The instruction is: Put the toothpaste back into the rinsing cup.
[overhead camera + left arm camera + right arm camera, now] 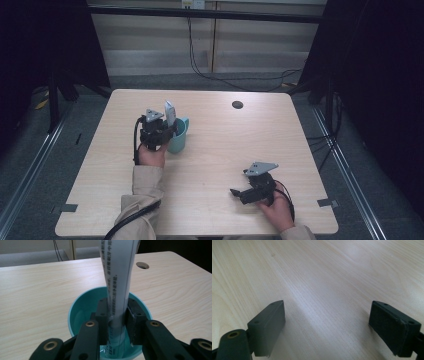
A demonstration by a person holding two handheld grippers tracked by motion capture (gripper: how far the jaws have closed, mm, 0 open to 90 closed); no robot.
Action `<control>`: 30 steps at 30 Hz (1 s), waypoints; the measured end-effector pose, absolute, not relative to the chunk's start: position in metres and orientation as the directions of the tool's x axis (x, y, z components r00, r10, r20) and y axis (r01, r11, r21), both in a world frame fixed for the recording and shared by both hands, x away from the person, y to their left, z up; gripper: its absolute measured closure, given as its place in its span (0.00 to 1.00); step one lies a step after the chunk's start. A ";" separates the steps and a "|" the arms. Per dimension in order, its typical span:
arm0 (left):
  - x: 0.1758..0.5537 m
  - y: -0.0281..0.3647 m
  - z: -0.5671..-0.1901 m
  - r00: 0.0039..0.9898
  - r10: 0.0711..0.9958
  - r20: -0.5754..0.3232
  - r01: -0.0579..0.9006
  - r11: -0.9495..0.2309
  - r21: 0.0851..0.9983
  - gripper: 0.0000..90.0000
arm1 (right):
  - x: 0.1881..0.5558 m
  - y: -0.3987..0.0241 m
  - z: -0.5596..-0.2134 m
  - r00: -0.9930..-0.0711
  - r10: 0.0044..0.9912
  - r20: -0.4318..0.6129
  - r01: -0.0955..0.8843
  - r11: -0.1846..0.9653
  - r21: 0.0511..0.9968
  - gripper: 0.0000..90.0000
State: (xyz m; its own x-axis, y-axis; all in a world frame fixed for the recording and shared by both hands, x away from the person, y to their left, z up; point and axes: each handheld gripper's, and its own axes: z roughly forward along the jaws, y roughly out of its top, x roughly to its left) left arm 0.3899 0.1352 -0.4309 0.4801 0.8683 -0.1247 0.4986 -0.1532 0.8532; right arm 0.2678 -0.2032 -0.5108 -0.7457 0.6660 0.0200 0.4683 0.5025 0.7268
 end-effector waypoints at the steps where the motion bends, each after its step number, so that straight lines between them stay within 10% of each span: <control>1: 0.389 0.136 -0.431 0.483 0.867 -0.124 0.498 -0.155 0.853 0.83 | 0.268 -0.203 -0.511 -0.747 0.665 0.020 0.468 0.504 0.726 0.14; 30: 0.380 0.145 -0.435 0.478 0.869 -0.131 0.499 -0.146 0.854 0.73 | 0.268 -0.203 -0.511 -0.746 0.666 0.020 0.468 0.502 0.727 0.14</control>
